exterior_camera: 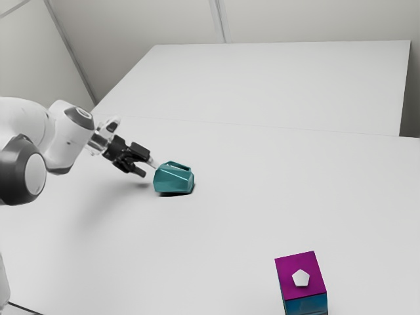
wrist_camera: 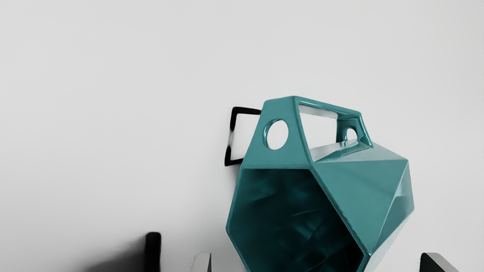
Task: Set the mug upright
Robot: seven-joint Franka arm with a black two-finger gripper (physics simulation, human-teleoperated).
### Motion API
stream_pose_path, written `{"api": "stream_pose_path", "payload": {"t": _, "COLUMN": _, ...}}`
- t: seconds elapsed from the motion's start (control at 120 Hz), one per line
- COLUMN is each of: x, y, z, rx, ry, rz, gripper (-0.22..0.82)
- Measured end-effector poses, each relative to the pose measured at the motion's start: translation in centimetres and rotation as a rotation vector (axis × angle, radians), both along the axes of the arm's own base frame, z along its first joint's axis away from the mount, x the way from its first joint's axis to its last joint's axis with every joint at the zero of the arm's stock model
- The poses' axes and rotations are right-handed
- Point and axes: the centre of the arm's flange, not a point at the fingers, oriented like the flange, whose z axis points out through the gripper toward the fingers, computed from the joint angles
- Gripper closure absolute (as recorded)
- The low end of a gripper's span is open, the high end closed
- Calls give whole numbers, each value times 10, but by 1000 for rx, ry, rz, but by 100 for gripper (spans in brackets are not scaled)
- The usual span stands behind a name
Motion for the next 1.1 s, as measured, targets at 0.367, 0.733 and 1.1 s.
{"api": "stream_pose_path", "payload": {"t": 0.367, "x": 1, "y": -13, "z": -15, "rx": -79, "ry": -4, "rz": 4, "gripper": 0}}
{"api": "stream_pose_path", "payload": {"t": 0.733, "x": 4, "y": -23, "z": -23, "rx": -157, "ry": -11, "rz": 17, "gripper": 0}}
{"api": "stream_pose_path", "payload": {"t": 1.1, "x": 5, "y": -28, "z": -37, "rx": -223, "ry": -3, "rz": 27, "gripper": 0}}
